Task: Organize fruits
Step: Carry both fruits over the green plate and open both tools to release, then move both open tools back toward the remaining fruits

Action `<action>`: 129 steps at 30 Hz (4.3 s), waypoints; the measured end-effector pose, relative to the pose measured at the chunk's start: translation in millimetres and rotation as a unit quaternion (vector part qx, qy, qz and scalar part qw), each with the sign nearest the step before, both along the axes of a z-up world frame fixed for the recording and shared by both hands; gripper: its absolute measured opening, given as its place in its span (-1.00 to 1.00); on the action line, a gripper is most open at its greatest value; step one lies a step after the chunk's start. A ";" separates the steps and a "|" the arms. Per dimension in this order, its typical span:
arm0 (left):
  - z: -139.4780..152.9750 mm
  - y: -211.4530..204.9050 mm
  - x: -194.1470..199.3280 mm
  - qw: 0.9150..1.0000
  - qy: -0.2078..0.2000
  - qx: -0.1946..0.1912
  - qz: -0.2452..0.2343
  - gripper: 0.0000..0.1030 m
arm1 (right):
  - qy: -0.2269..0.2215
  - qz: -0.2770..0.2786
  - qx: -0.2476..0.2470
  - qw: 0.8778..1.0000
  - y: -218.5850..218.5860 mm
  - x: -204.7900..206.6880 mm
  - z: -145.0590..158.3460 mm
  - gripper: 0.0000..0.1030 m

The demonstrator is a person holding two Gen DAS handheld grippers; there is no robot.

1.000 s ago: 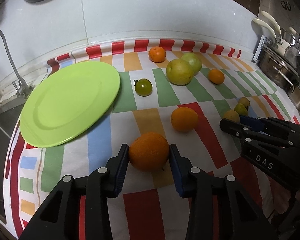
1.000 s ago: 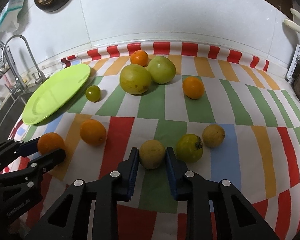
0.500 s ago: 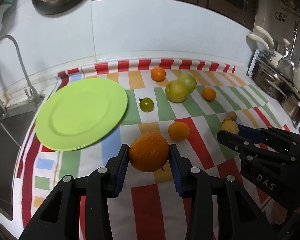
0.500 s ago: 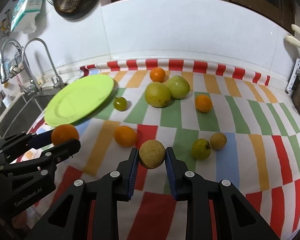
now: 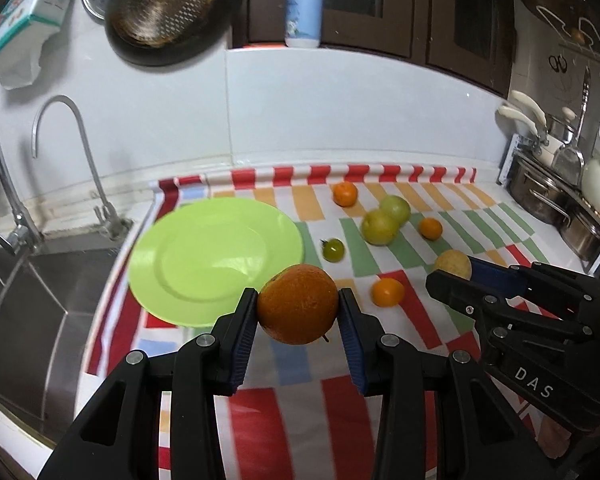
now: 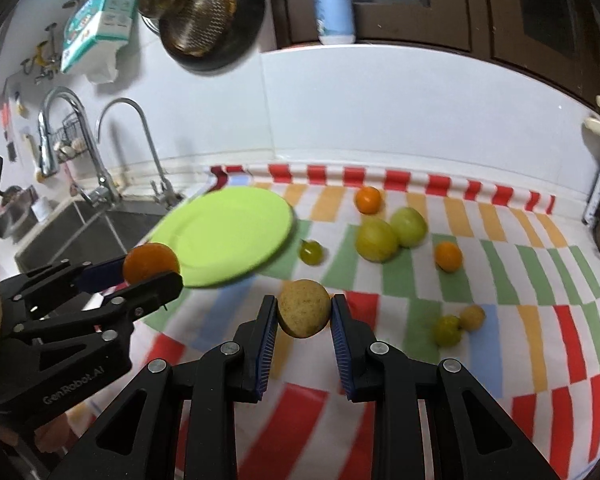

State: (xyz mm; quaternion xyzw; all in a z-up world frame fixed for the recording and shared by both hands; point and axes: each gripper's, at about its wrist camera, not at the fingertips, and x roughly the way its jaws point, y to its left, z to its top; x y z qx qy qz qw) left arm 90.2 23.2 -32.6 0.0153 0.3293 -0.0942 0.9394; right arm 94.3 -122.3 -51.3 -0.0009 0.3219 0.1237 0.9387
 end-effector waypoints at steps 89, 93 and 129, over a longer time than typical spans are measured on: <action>33.7 16.7 -19.3 0.997 -0.076 0.021 0.019 0.78 | -0.051 -0.093 0.005 0.994 -2.0 -20.1 29.5 0.19; 35.4 3.2 -23.8 0.996 -0.082 0.020 0.015 0.81 | -0.059 -0.103 -0.002 0.993 -16.7 -28.9 32.4 0.19; -23.4 -85.6 29.1 0.997 -0.020 0.061 -0.053 0.83 | 0.019 -0.142 0.008 0.990 -106.8 3.1 -23.4 0.19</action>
